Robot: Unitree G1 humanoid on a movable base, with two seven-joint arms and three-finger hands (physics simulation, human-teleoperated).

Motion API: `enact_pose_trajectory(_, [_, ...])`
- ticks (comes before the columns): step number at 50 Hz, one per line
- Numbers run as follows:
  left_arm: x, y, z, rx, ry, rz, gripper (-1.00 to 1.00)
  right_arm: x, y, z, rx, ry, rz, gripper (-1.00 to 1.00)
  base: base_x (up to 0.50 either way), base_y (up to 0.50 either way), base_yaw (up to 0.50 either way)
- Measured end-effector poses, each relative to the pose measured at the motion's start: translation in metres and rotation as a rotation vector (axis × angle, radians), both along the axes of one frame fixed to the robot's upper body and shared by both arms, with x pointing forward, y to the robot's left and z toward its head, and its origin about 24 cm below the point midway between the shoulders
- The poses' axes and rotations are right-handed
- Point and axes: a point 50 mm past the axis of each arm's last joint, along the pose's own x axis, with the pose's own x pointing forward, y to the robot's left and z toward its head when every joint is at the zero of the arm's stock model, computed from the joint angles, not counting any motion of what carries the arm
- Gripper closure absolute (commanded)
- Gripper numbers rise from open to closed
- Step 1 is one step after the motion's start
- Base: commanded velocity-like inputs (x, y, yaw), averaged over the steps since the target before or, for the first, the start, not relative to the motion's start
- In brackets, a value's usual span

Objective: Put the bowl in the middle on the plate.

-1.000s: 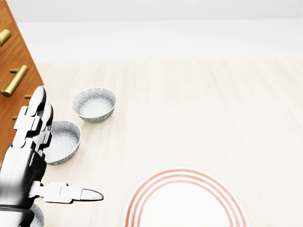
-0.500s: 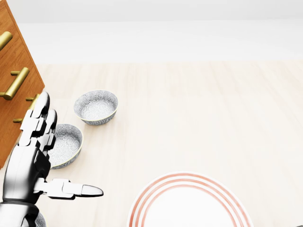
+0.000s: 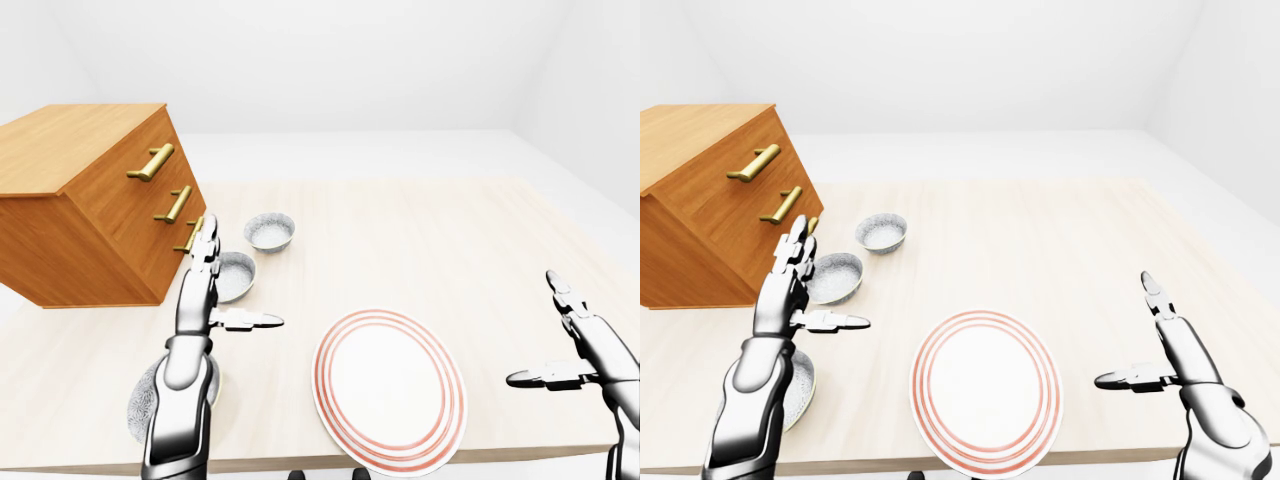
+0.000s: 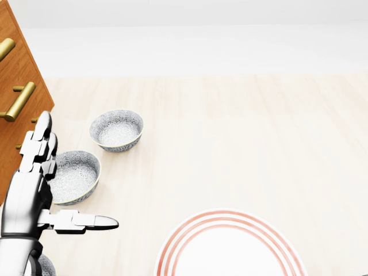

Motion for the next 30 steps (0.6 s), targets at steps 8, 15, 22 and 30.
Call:
enact_pose_trajectory(8, [0.003, 0.002, 0.01, 0.038, -0.04, 0.02, -1.0, 0.0, 0.0, -0.001, 0.0, 0.004, -0.001, -1.0, 0.0, 0.0, 0.0])
enact_pose_trajectory(15, [0.009, 0.007, 0.008, 0.1, -0.021, 0.039, -1.0, 0.0, 0.0, -0.001, -0.001, 0.006, -0.001, -1.0, 0.0, 0.0, 0.0])
enact_pose_trajectory(22, [0.014, 0.009, 0.007, 0.166, -0.001, 0.042, -1.0, -0.001, 0.001, 0.0, -0.004, 0.005, 0.002, -1.0, 0.0, 0.0, 0.0])
enact_pose_trajectory(30, [0.017, 0.012, 0.015, 0.264, -0.015, 0.048, -1.0, -0.001, 0.001, 0.0, -0.003, 0.003, 0.004, -1.0, 0.0, 0.0, 0.0])
